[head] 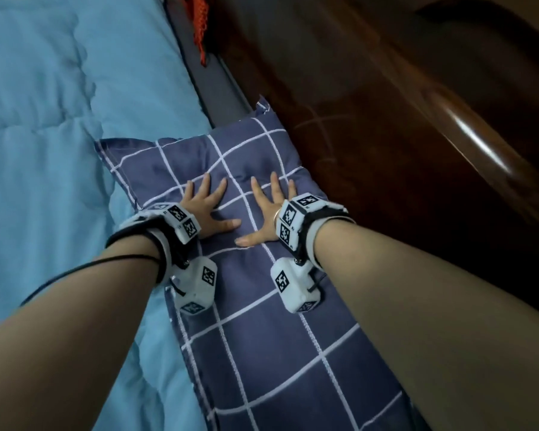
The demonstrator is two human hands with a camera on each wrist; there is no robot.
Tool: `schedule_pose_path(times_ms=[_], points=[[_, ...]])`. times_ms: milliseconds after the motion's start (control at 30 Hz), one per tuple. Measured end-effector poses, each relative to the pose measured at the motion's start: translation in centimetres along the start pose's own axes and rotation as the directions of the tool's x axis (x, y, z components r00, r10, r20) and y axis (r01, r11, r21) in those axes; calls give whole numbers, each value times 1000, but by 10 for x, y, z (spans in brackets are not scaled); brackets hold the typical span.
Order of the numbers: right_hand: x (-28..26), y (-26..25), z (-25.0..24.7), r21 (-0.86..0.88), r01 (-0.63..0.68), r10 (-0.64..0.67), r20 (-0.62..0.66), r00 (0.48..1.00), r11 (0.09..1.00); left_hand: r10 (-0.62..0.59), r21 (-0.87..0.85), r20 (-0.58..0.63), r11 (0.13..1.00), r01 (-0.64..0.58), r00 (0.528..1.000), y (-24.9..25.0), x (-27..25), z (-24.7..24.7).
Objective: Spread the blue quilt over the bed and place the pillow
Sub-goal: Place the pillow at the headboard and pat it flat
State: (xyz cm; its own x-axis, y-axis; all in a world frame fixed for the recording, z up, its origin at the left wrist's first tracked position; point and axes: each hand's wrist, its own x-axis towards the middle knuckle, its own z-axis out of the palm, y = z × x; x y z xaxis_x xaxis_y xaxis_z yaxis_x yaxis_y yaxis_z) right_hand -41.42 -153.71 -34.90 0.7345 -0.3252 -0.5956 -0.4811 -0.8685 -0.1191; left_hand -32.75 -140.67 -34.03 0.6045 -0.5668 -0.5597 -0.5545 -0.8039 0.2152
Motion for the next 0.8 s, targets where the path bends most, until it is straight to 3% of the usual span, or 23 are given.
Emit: schedule_pose_path(times_ms=[133, 267, 300, 367, 433, 500, 600, 733, 800], points=[[-28, 0, -37, 176, 13, 1, -77, 997, 984, 8, -63, -127, 998, -16, 992, 3, -18, -26], [-104, 14, -52, 279, 62, 1, -220, 976, 958, 116, -27, -299, 991, -130, 947, 20, -76, -38], [-122, 19, -42, 293, 60, 4, -214, 977, 954, 160, -4, -295, 986, -169, 942, 22, -90, -30], [-142, 27, 3, 275, 13, 20, -115, 993, 961, 216, 44, -174, 976, -211, 961, 20, -106, 4], [-148, 28, 59, 187, -40, 36, 24, 999, 982, 203, 124, 4, 971, -202, 979, 16, -108, 50], [-143, 26, 97, 172, -64, 57, 48, 997, 983, 175, 168, 55, 969, -182, 983, 18, -102, 82], [-138, 30, 95, 190, -59, 67, -39, 997, 980, 157, 147, -42, 978, -149, 987, 28, -105, 83], [-179, 43, 60, 258, -31, 73, -153, 986, 966, 137, 9, -177, 990, -138, 975, 26, -148, 62], [-199, 49, 67, 293, -31, 81, -160, 984, 955, 184, 0, -148, 983, -186, 972, 31, -171, 70]])
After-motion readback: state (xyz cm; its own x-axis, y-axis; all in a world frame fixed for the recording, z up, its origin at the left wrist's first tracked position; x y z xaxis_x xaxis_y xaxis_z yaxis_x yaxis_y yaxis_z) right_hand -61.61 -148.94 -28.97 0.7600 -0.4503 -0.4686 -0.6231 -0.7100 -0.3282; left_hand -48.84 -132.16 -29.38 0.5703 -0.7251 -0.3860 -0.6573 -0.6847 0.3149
